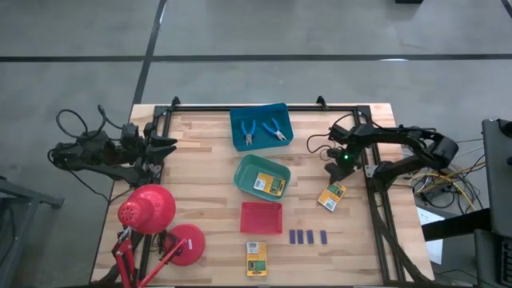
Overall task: Pick & Place School Supplies
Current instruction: Put the yellow crayon box in the green bin
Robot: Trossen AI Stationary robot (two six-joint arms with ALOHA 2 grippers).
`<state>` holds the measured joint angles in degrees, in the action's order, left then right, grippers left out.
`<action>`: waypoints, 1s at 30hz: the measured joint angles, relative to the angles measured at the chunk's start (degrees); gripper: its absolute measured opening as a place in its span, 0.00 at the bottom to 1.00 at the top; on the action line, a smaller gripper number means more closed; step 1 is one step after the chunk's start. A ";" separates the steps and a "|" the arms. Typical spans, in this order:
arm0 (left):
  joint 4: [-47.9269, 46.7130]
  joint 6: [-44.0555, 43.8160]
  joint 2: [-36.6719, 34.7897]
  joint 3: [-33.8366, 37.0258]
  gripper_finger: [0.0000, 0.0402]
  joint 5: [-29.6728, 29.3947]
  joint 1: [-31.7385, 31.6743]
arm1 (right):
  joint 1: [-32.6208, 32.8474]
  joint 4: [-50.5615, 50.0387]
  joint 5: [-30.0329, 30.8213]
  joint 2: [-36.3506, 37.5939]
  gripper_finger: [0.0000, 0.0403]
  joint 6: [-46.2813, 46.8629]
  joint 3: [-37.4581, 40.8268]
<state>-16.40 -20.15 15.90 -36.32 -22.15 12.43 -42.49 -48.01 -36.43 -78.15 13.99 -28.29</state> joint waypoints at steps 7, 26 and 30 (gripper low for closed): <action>0.00 -0.01 0.00 0.00 0.33 0.00 0.00 | 3.47 2.18 -0.28 -0.98 0.65 2.55 0.00; 0.00 -0.01 0.00 0.00 0.33 0.00 -0.04 | 8.06 3.95 0.62 -0.88 0.58 5.11 0.13; 0.00 0.00 0.00 0.00 0.33 0.00 -0.04 | 8.03 3.82 0.99 -0.87 0.56 5.40 0.15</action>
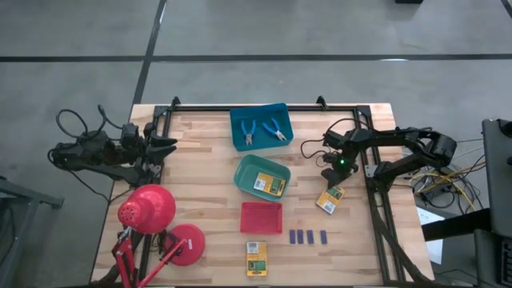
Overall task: Pick & Place School Supplies
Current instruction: Put the yellow crayon box in the green bin
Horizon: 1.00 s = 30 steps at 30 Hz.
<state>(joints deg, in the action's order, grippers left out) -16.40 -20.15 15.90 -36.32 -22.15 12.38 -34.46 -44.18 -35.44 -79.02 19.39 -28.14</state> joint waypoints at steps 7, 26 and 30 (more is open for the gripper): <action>0.02 -0.01 0.00 0.00 0.33 0.00 0.00 | 0.00 -0.17 0.79 0.00 0.47 -0.04 0.04; 0.00 0.00 0.00 0.00 0.33 0.00 0.06 | -0.04 -0.04 1.28 -0.09 0.18 -0.04 0.15; 0.00 -0.01 0.00 0.00 0.33 0.00 0.04 | -0.04 -0.02 0.95 -0.09 0.11 -0.04 0.15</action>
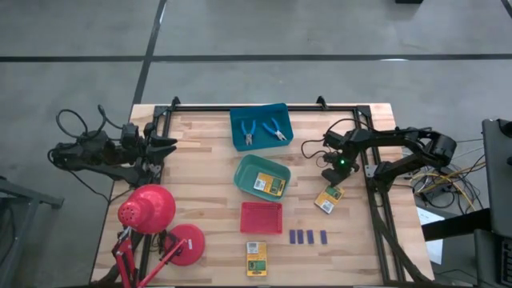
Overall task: Pick & Place School Supplies
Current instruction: Put the yellow crayon box in the green bin
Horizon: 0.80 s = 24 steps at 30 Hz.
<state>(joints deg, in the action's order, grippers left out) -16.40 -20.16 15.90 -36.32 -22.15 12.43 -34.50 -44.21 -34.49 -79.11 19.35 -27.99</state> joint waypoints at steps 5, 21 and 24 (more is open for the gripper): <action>0.01 0.01 -0.01 0.00 0.33 0.00 0.00 | 0.00 0.09 -0.21 0.02 0.06 0.00 0.00; 0.02 0.00 0.00 0.00 0.33 0.00 0.00 | -0.04 -0.07 0.22 7.17 0.03 2.58 -2.56; 0.00 0.00 0.00 0.00 0.33 0.00 0.00 | -0.04 -0.08 0.23 9.89 0.03 3.19 -2.88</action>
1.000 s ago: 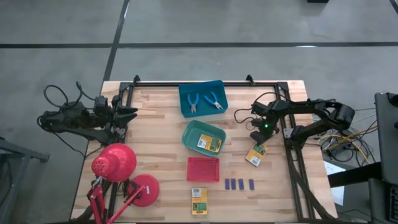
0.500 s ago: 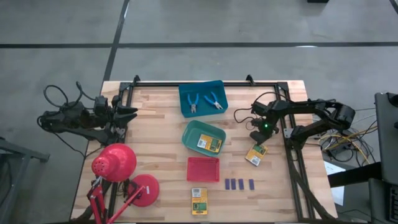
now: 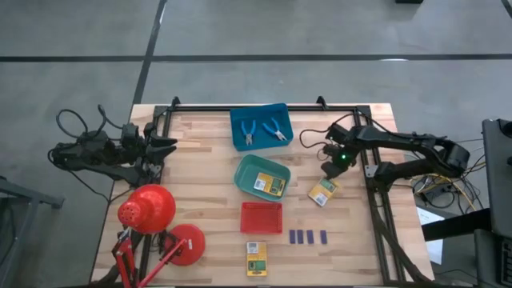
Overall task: Pick & Place School Supplies
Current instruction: Put the yellow crayon box in the green bin
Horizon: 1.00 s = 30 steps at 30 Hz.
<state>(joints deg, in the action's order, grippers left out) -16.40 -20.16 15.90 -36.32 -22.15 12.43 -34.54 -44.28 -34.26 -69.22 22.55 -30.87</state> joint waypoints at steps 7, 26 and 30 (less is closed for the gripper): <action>0.00 0.01 0.00 0.00 0.33 0.00 -0.04 | 0.04 0.17 2.88 6.87 0.03 0.76 -2.66; 0.01 0.00 -0.01 0.00 0.33 0.00 -0.02 | 0.17 20.76 7.03 18.39 0.03 -0.21 -8.29; 0.00 0.01 0.00 0.00 0.33 0.00 0.00 | 0.46 28.75 0.96 18.18 0.03 -0.05 -8.29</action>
<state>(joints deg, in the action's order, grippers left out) -16.40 -20.15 15.90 -36.32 -22.15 12.43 -34.08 -15.54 -33.30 -51.04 22.49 -39.16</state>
